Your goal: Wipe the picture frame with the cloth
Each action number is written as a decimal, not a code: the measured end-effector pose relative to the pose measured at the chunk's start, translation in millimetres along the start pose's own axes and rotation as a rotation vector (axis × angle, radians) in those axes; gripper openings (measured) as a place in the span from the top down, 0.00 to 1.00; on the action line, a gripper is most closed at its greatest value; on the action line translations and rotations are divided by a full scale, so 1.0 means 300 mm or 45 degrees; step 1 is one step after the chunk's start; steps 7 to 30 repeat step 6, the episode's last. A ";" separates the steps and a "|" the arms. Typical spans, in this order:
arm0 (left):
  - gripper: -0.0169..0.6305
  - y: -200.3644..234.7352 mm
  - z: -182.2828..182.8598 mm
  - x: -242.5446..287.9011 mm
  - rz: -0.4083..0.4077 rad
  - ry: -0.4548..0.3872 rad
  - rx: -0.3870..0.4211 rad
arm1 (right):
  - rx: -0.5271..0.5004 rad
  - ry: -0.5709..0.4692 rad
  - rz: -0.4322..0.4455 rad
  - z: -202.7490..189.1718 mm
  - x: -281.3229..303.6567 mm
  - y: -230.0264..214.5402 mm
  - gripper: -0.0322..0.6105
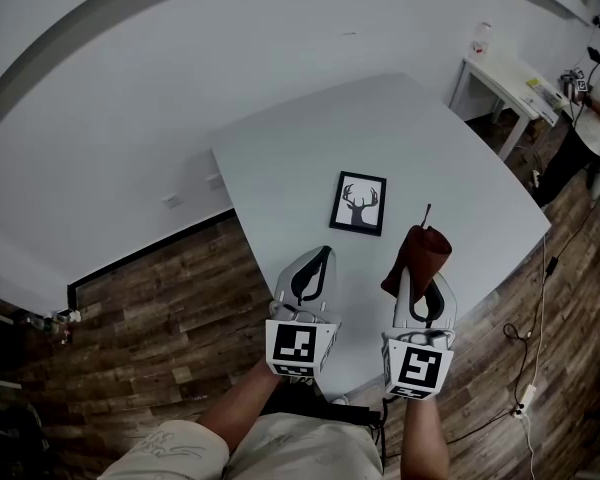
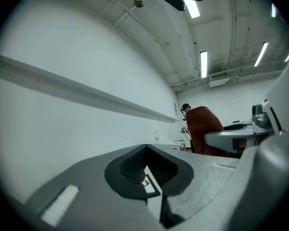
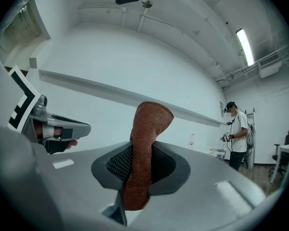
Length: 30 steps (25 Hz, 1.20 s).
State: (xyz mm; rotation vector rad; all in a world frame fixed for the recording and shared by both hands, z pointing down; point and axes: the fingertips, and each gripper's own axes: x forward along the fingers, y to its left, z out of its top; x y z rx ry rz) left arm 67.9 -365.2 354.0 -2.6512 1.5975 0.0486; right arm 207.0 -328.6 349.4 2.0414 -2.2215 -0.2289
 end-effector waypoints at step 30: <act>0.97 -0.008 -0.012 -0.005 -0.012 0.012 -0.017 | 0.005 0.005 -0.003 -0.005 -0.003 0.005 0.79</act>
